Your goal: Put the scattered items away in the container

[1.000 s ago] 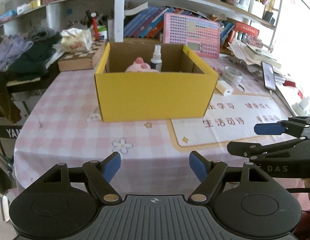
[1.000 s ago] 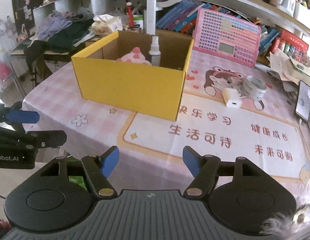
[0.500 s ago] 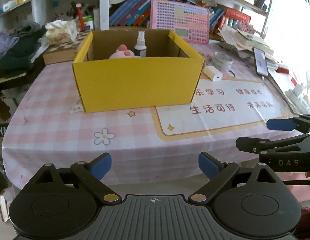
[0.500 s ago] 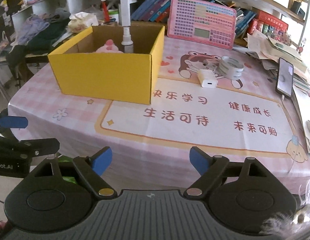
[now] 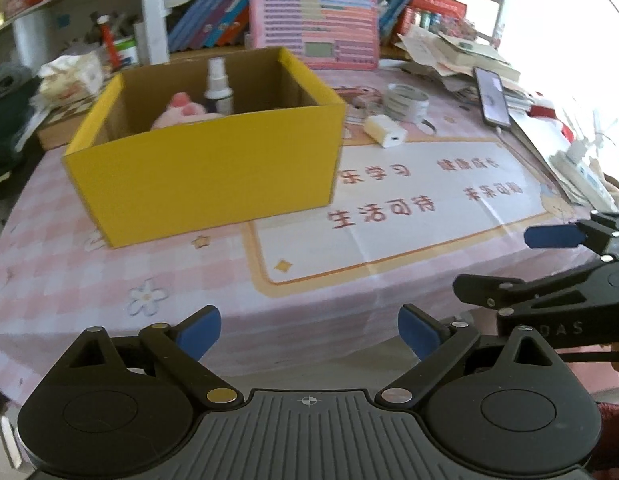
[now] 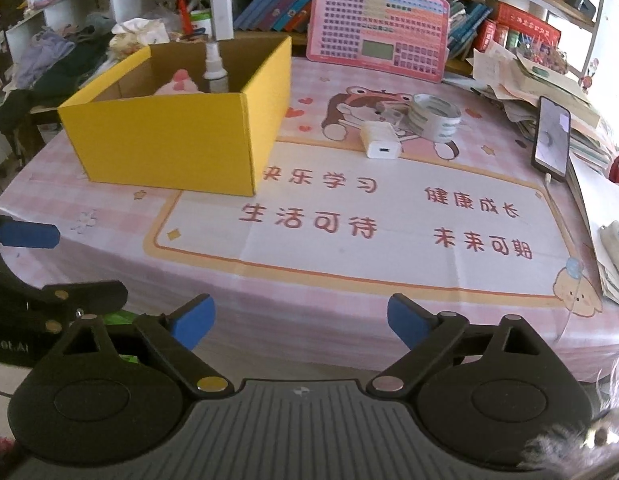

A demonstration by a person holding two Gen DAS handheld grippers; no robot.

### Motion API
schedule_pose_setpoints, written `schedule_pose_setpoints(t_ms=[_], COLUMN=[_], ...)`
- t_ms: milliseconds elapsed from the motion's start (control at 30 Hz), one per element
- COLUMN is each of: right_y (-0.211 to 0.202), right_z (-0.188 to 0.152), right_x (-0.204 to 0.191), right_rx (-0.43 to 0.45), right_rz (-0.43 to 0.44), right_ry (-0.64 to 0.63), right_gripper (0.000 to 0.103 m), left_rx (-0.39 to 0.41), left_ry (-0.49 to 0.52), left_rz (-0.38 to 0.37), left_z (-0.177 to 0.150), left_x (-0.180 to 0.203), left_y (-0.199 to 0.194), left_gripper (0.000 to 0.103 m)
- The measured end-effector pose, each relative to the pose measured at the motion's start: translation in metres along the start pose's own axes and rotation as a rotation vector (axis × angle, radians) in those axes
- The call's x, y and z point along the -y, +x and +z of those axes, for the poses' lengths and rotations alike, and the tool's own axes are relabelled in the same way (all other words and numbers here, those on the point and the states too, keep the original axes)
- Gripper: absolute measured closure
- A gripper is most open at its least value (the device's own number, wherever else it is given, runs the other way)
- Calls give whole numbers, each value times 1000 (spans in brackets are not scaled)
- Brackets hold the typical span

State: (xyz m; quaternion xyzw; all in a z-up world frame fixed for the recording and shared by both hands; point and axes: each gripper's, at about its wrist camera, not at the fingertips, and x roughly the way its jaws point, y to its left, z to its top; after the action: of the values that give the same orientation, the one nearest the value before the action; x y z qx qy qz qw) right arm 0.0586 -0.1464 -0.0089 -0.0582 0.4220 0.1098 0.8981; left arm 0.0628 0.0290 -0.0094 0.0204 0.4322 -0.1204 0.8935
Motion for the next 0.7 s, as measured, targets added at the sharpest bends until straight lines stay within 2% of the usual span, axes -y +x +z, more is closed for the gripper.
schedule_pose_setpoints(t_ms=[367,700], right_y=[10,13], right_z=[1,2], right_x=[42,95], right_rx=[-35,-46], right_rz=[-16,-86], right_ry=[20,64], right_gripper=[8,8], left_rx=[-42,-56], left_ry=[33,102], left_rz=[-31,-118], left_z=[18,42], left_x=[33,79], left_y=[26,56], left_gripper=[6,6])
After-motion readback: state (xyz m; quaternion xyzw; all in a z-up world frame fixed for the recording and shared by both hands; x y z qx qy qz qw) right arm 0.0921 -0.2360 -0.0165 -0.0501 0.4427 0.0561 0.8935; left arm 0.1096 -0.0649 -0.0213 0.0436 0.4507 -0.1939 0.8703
